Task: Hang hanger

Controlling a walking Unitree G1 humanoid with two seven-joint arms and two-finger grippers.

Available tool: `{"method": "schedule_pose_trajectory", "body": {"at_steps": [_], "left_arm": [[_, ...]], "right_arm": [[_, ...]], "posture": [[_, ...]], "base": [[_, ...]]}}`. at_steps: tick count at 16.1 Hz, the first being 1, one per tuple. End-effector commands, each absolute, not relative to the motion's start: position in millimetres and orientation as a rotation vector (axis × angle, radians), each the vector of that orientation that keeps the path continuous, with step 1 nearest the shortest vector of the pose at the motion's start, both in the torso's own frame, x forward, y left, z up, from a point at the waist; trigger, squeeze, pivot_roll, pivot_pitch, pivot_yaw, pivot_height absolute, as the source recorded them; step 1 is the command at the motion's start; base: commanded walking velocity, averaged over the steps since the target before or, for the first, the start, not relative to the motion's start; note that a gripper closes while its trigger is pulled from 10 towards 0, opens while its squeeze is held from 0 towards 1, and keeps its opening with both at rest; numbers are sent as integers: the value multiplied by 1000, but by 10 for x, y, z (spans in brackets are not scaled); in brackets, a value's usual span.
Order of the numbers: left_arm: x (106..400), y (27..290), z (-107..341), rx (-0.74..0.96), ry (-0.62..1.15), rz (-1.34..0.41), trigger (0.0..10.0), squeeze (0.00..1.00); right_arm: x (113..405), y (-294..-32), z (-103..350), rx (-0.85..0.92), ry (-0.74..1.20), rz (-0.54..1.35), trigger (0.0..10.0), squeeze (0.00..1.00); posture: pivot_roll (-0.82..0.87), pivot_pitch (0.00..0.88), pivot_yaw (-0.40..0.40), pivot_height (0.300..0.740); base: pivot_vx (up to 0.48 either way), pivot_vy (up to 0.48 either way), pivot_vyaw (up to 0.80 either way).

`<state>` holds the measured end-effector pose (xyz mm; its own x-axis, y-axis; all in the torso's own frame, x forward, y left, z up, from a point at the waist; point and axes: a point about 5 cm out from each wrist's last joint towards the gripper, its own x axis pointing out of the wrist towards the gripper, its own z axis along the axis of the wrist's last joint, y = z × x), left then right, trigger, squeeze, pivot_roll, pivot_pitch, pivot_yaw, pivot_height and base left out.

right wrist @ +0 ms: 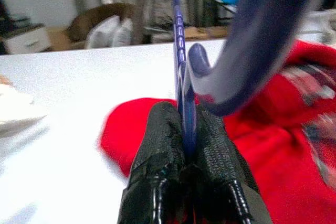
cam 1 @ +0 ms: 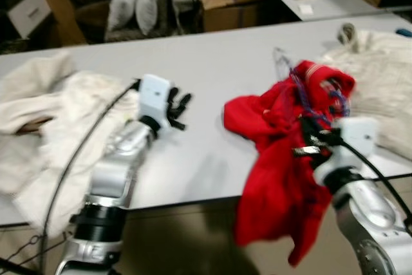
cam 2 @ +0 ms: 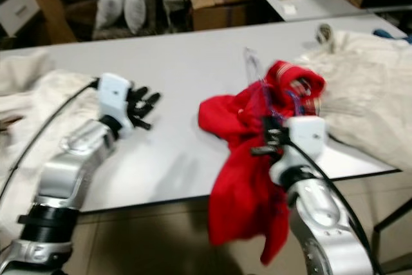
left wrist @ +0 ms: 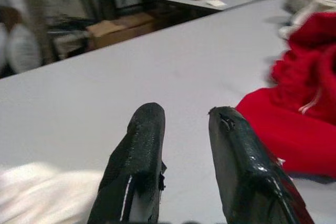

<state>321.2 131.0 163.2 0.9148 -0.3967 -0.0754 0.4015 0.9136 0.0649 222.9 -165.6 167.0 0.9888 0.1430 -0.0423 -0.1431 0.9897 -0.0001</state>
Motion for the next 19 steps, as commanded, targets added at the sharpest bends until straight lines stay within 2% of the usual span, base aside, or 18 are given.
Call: {"method": "schedule_pose_trajectory", "body": {"at_steps": [1,4,7,9,11,13,16,19], "left_arm": [[3208,1254,1620,75,69,-427,10000,0],[3211,1272,1623,73,65,-404,10000,0],[3225,1223,1677,57,53,-418,10000,0],[3201,1263,1645,41,57,-395,10000,0],[3201,1282,1648,34,56,-377,10000,0],[3215,1276,1665,23,55,-373,10000,0],[3178,1276,1637,23,60,-371,10000,0],[3221,1275,1651,22,36,-325,10000,0]], "right_arm": [[2214,-1685,1691,-34,38,134,10000,0],[2252,-1713,1683,-100,50,128,10000,0],[2304,-1864,1732,-191,60,130,10000,0],[2291,-2013,1820,-370,26,134,10000,0],[2311,-2014,1908,-331,-20,143,10000,0],[2319,-1831,1844,-273,22,253,10000,0],[2269,-1767,1694,-244,87,282,10000,0],[2295,-1766,1599,-158,120,257,10000,0]], "posture": [[-83,0,101,740],[-69,0,84,740],[-70,0,87,740],[-68,0,69,740],[-67,0,64,740],[-73,0,63,740],[-67,0,51,740],[-59,0,41,740]], "base": [[0,319,0],[0,314,0],[0,267,0],[0,249,0],[0,249,0],[0,253,0],[0,268,0],[0,-160,0]]}}
